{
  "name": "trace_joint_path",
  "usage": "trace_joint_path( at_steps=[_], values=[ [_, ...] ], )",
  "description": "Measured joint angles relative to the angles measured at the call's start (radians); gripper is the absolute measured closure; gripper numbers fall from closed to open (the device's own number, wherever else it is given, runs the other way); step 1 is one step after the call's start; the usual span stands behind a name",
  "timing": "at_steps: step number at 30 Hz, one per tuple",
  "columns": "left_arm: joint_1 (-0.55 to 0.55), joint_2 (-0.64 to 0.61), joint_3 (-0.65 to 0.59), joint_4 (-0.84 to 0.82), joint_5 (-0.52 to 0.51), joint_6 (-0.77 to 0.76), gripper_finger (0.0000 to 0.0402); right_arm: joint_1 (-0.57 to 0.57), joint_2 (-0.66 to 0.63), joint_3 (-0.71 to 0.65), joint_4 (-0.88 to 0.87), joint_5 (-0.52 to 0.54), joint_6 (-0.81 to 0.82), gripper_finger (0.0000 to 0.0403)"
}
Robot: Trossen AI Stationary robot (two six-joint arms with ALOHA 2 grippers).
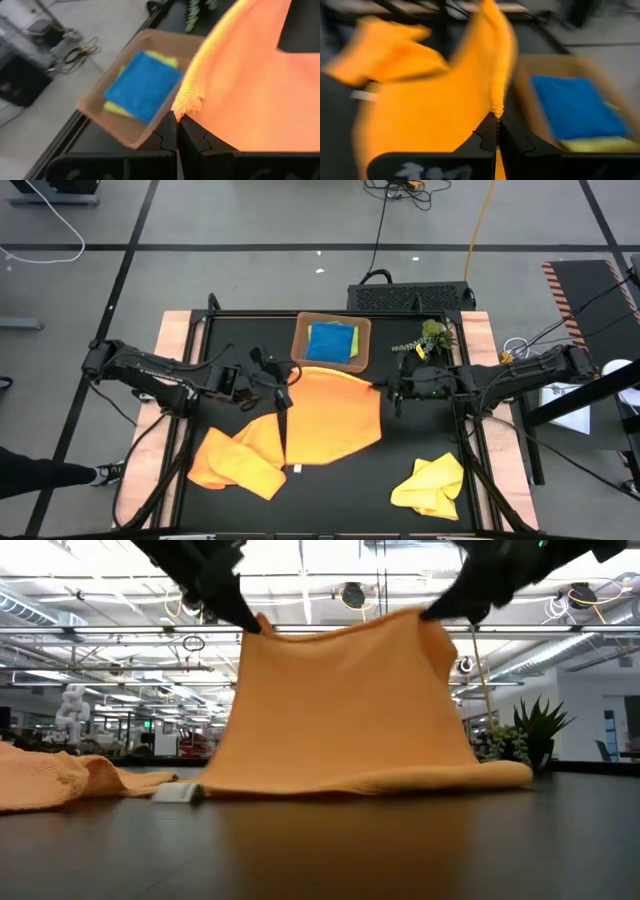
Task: Fold microfiber towels
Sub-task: Fold the orange microfiber towel
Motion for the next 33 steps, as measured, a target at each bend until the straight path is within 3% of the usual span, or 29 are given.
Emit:
trace_joint_path(
  at_steps=[7,11,16,21,27,33],
  values=[
    [-0.141,-0.074,0.0,0.141,0.157,-0.002,0.04,0.079,-0.028,0.0,0.272,-0.563,0.162,0.0403],
    [-0.258,-0.123,0.0,0.271,0.206,-0.002,0.04,0.159,-0.029,0.0,0.51,-0.696,0.242,0.0403],
    [-0.408,-0.175,0.002,0.46,0.204,0.04,0.04,0.242,-0.027,0.0,0.698,-0.671,0.297,0.0403],
    [-0.465,-0.192,0.001,0.483,0.109,0.047,0.04,0.247,-0.028,0.0,0.681,-0.6,0.323,0.0403],
    [-0.377,-0.191,0.0,0.29,0.045,-0.08,0.04,0.177,-0.031,0.0,0.519,-0.533,0.337,0.0403],
    [-0.219,-0.154,0.0,0.014,0.043,-0.178,0.04,0.101,-0.031,0.0,0.282,-0.345,0.231,0.0403]
  ],
)
